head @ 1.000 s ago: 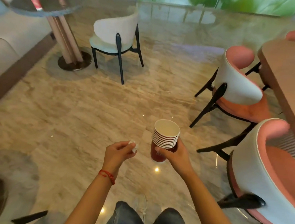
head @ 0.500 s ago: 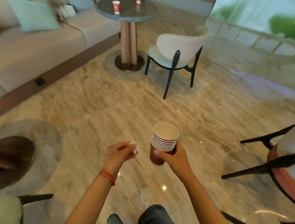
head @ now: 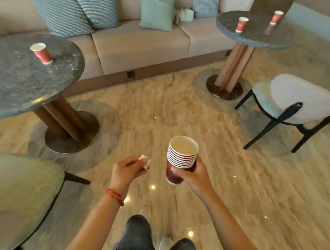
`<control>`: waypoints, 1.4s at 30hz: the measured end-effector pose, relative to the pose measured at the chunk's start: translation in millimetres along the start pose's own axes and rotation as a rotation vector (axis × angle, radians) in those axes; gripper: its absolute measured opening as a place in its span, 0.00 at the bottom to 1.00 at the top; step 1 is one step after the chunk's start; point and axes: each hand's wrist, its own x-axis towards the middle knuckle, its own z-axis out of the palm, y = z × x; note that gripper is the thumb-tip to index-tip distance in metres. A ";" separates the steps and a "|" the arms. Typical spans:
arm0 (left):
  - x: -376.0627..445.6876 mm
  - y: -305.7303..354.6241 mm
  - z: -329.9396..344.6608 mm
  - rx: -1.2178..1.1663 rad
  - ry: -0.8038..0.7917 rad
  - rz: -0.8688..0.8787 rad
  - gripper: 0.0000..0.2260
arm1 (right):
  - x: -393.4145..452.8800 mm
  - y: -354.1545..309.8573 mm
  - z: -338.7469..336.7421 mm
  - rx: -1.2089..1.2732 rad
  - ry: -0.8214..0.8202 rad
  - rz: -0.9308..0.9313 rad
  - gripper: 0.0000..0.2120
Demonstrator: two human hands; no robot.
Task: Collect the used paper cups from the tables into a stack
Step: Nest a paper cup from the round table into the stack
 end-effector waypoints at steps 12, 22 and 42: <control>185.3 85.8 -19.5 -0.130 0.097 -0.002 0.02 | 209.5 -35.8 72.5 -0.008 -0.095 -0.005 0.29; 333.1 137.3 -25.3 -0.093 0.137 0.012 0.03 | 364.6 -53.6 110.7 -0.026 -0.111 0.016 0.34; 576.4 273.2 -13.5 -0.194 0.423 0.040 0.01 | 691.2 -133.7 190.4 -0.111 -0.421 0.002 0.37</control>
